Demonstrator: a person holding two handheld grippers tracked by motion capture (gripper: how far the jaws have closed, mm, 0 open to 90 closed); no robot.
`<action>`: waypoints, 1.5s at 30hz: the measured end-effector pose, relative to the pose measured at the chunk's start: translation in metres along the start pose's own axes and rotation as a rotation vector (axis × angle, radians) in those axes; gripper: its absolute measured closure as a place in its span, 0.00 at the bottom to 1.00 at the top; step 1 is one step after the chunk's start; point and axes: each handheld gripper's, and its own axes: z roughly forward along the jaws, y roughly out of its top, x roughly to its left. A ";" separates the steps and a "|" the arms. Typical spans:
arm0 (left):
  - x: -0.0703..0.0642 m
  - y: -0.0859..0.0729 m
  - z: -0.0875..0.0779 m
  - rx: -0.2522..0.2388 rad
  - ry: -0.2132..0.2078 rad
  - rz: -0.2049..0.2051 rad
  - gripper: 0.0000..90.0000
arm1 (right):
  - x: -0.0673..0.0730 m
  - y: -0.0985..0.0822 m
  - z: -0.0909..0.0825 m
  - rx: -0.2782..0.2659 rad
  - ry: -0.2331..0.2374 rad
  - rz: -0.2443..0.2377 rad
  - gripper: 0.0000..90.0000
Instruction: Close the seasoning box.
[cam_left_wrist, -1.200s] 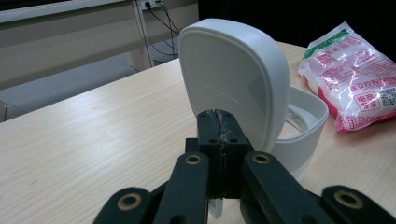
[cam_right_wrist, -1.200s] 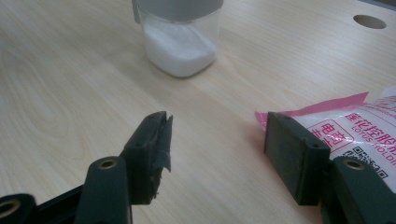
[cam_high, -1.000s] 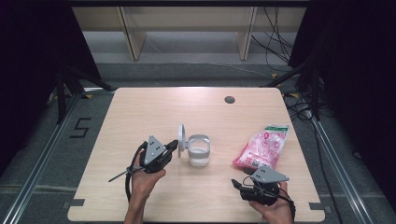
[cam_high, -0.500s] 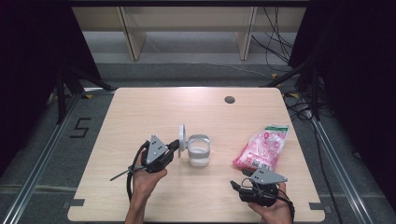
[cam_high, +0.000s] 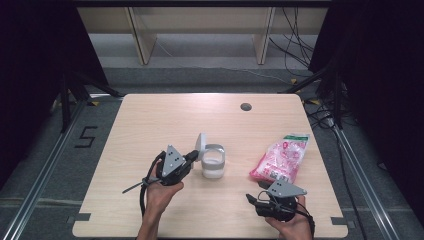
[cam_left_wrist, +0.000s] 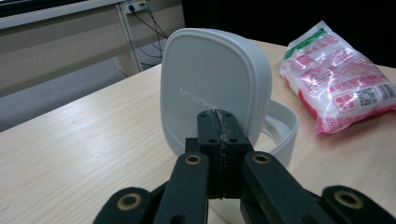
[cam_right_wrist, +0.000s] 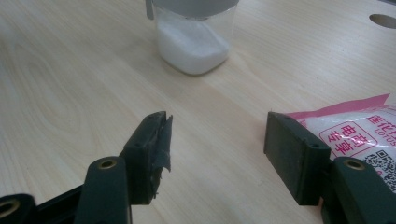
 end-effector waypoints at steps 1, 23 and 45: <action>0.000 0.000 0.001 -0.004 0.000 -0.006 0.99 | 0.000 0.000 0.000 0.000 0.000 -0.002 0.45; 0.005 -0.011 -0.016 -0.016 -0.020 0.174 0.56 | -0.001 0.000 0.001 0.004 -0.003 0.004 0.45; -0.017 -0.035 -0.022 -0.021 -0.082 0.136 0.33 | -0.002 -0.001 0.005 0.004 0.023 0.002 0.45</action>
